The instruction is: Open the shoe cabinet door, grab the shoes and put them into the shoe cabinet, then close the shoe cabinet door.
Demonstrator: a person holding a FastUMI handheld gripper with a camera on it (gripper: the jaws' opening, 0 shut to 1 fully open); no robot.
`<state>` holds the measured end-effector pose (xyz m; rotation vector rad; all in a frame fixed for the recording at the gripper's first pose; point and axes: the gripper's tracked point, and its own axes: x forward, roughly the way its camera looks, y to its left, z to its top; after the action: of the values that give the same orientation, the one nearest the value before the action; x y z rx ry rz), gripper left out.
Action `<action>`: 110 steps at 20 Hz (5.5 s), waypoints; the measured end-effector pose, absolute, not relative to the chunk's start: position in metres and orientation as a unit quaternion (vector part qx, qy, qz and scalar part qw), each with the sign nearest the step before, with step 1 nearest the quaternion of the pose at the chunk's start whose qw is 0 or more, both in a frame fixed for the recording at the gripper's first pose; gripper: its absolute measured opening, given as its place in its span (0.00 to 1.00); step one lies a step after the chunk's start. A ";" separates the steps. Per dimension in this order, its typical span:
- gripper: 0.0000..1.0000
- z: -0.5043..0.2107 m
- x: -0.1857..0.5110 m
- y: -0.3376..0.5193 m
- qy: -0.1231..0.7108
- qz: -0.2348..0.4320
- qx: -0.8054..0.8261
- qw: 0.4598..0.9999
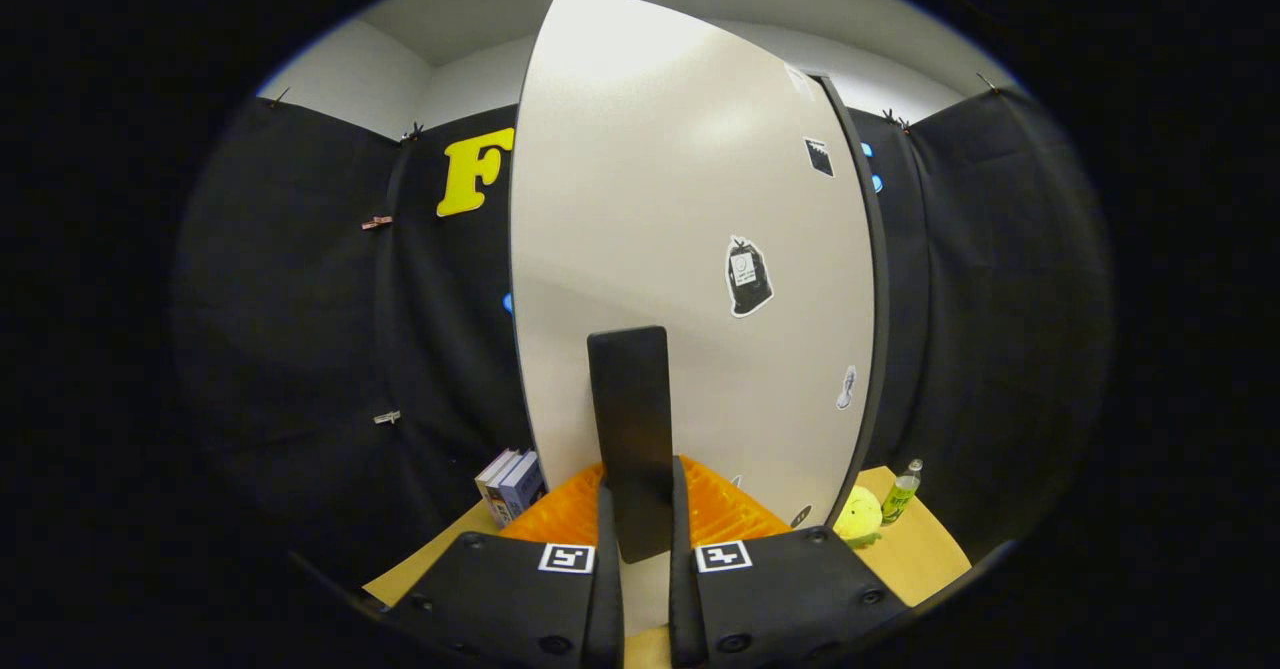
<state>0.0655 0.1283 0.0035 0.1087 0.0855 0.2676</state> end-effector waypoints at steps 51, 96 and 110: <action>0.32 0.022 -0.046 -0.108 -0.006 0.024 0.072 0.997; 0.72 -0.472 0.090 0.144 0.392 0.061 0.031 0.917; 0.05 -0.430 0.111 0.125 0.346 0.061 0.062 0.934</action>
<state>0.1106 0.1253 -0.4304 0.1265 0.7074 0.1253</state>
